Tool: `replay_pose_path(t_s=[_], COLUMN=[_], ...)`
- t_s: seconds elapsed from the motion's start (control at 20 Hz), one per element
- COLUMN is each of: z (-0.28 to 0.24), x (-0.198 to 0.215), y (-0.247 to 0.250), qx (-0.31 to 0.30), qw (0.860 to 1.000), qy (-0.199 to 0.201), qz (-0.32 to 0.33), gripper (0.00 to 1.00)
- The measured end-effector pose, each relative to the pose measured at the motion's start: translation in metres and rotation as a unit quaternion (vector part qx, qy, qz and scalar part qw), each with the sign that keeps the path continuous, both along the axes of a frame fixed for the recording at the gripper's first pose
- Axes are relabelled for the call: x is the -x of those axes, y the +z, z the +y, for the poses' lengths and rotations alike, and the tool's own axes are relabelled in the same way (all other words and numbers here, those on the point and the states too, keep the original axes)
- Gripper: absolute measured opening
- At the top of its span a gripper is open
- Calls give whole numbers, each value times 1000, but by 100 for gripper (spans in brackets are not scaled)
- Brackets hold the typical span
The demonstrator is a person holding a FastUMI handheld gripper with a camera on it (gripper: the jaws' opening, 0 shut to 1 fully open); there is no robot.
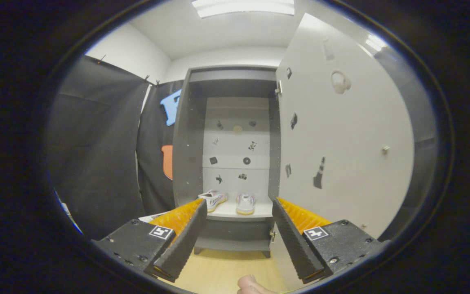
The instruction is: Open the shoe cabinet door, grab the shoes and put them into the shoe cabinet, then close the shoe cabinet door.
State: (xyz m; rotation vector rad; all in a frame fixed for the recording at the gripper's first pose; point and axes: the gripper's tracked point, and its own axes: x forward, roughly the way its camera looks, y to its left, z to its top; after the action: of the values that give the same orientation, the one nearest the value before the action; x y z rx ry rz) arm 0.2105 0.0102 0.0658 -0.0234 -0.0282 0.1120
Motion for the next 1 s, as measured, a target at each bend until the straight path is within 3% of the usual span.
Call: replay_pose_path(t_s=[0.3,0.6,0.85,1.0], z=[-45,-96,-176,-215], x=[74,130,129,117], y=[20,38,36,38], qx=[22,-1,26,17], qw=[1000,999,999,998], qy=[-4,39,-17,-21], qz=[7,27,44,59], gripper=[100,100,100,100])
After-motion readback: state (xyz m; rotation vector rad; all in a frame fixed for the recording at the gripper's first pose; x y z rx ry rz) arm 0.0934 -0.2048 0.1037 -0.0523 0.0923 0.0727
